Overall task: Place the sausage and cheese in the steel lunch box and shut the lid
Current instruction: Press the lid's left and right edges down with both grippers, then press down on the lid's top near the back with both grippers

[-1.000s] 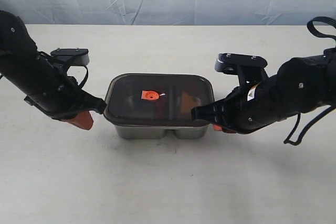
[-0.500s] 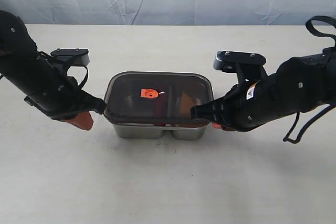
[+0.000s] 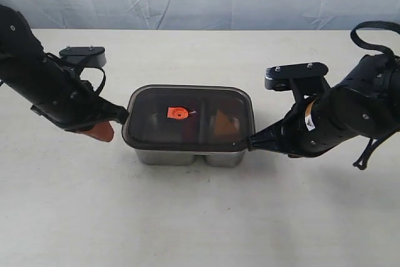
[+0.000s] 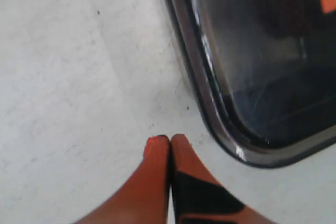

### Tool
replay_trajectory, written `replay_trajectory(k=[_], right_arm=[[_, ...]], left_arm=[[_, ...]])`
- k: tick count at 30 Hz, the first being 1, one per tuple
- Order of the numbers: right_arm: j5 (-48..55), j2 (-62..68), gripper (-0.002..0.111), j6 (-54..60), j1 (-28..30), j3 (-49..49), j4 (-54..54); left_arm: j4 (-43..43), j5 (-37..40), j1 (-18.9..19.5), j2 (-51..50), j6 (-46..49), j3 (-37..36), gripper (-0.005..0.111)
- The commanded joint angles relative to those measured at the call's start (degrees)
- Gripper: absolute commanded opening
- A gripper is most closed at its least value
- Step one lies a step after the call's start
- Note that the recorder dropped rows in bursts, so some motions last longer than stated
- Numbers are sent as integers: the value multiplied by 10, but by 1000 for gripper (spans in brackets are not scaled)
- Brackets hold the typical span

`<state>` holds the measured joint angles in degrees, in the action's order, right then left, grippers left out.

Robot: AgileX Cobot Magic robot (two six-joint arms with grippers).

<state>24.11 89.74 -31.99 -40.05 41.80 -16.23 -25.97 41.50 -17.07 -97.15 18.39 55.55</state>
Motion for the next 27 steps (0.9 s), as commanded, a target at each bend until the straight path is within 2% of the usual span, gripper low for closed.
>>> replay_trajectory(k=[1,4,23,27], right_arm=[[32,-21,-1,-89,0,8,-105],[50,-24,-1,-106,0,20,-135],[60,-25,-1,-114,0,36,-137],[60,-25,-1,-114,0,36,-137]], left_arm=[[-11,-26,-1,3,-5,16,0],[-11,-25,-1,-3,-5,23,0],[-68,-32,-2,-22,-3,26,0],[-69,-40,-20,-22,-2,26,0]])
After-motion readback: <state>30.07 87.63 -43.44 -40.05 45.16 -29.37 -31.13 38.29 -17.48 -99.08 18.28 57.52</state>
